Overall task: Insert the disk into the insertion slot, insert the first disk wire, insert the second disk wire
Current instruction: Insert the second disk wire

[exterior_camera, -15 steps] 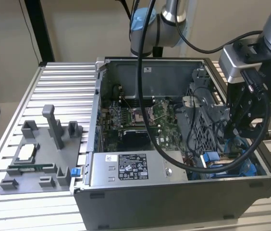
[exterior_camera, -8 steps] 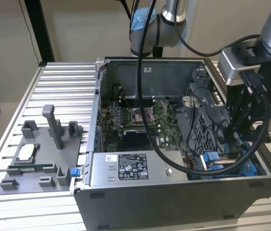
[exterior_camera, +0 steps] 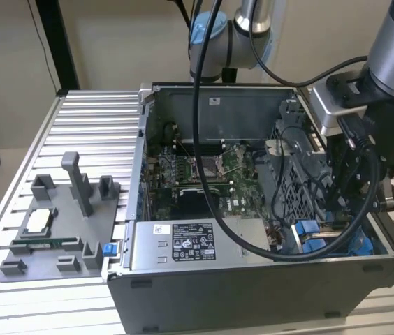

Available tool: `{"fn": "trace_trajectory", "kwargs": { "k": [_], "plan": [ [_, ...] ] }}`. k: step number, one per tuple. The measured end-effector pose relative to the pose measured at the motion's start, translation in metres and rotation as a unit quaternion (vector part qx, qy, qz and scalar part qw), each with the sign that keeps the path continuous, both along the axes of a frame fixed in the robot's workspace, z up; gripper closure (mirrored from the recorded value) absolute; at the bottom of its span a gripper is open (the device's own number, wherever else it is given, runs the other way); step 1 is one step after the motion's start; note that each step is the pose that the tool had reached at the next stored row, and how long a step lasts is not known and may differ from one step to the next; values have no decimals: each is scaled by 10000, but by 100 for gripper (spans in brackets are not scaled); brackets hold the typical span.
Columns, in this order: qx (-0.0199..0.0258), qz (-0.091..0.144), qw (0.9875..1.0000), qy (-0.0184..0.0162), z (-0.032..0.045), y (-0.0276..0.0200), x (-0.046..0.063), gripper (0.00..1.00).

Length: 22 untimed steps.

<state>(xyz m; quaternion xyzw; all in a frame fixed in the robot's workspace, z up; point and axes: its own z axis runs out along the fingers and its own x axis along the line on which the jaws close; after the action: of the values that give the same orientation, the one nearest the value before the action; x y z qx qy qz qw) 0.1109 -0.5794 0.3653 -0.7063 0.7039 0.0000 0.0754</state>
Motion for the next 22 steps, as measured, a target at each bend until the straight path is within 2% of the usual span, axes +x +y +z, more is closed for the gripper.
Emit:
{"fn": "trace_trajectory", "kwargs": {
  "k": [5,9,16,19,22],
  "plan": [
    [-1,0,9999,-111,-66,0,-10,100],
    [-11,0,9998,-212,-107,-1,-11,100],
    [-138,2,9995,-295,-151,-1,-18,100],
    [-142,2,9994,-329,-166,0,-25,100],
    [-143,3,9993,-334,-168,-1,-26,100]
  ]
}}
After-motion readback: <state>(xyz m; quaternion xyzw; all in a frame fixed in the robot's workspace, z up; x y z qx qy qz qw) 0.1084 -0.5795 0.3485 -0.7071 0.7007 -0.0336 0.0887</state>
